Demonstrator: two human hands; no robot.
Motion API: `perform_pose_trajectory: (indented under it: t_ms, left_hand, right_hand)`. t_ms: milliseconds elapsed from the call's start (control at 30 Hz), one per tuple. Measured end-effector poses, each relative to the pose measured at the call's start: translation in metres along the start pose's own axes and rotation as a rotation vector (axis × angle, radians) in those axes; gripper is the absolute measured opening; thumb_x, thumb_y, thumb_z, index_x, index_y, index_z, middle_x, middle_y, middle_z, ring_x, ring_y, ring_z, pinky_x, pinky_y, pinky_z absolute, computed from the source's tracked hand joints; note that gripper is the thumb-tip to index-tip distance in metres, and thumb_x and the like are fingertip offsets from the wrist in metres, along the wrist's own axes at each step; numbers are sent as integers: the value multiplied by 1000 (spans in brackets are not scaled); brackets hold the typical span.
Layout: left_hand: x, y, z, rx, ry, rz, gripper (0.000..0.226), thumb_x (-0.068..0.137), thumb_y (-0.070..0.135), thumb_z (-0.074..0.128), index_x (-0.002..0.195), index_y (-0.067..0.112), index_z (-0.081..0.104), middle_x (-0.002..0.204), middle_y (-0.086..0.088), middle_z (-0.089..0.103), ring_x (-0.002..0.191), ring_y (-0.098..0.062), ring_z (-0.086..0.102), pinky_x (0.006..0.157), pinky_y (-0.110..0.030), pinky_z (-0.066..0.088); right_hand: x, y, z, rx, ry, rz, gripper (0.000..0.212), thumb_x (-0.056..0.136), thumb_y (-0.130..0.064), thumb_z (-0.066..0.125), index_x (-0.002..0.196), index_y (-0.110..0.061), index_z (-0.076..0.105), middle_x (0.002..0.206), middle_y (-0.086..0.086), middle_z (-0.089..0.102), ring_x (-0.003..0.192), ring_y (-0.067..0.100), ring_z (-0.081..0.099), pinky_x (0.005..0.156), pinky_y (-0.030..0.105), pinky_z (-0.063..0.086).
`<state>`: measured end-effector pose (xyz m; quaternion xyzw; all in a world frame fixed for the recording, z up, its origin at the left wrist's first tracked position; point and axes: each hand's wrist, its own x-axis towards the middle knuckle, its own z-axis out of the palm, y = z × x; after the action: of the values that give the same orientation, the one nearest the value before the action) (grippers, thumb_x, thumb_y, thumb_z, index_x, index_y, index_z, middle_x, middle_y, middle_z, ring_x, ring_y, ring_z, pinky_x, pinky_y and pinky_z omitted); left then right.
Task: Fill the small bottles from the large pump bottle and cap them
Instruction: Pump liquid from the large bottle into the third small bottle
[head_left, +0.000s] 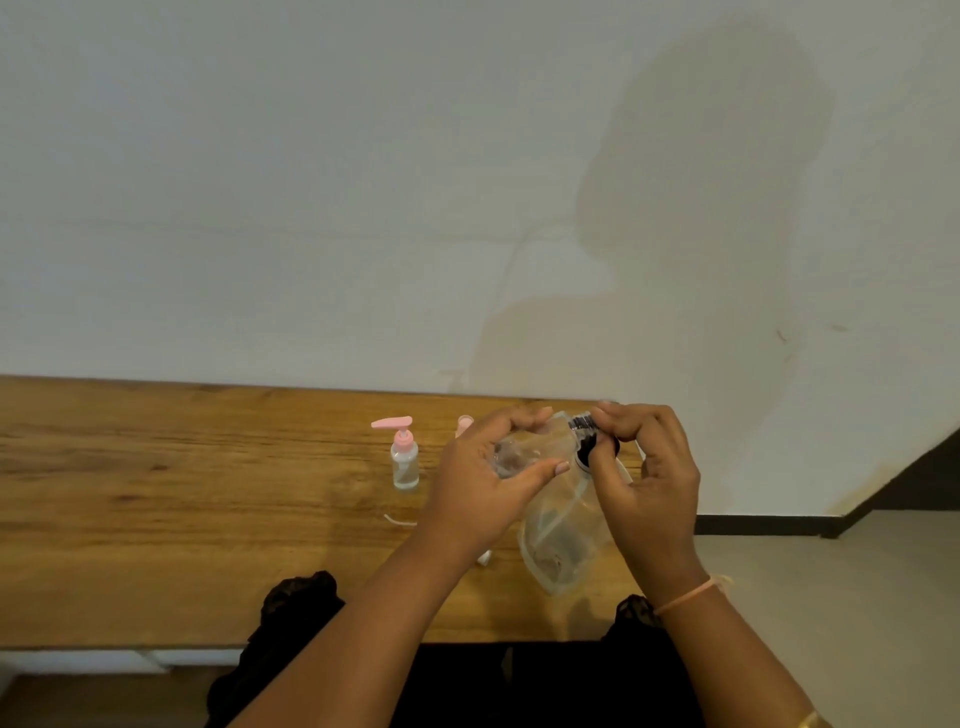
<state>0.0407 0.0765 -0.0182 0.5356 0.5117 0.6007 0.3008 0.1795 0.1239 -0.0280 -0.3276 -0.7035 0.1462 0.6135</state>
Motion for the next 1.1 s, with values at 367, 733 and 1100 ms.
perform_pose_trajectory:
  t_ms: [367,733,1100]
  left_hand:
    - [-1,1,0,-73,33,35,40,69,15,80,99,35,64,102,19,68,104,3,61,88,-22,52]
    - [2,-1,1,-55,-21,-36,33,69,8,80,89,27,62,97,25,66,101,9,60,87,-15,50]
    - [-1,1,-1,-80,6,32,39,71,8,79,98,32,63,104,13,67,103,4,60,82,-11,48]
  right_hand:
    - [5,-10,-3,44,-18,34,26,80,5,55,92,-17,62,96,-2,59,97,4,60,86,15,47]
    - [1,-2,-2,21,-29,18,12,83,-12,51,89,-14,62,94,-5,56,96,-2,58,84,11,45]
    - [6,-11,-1,62,-12,46,15,82,-11,51,90,-16,63,94,-2,58,94,0,59,82,11,46]
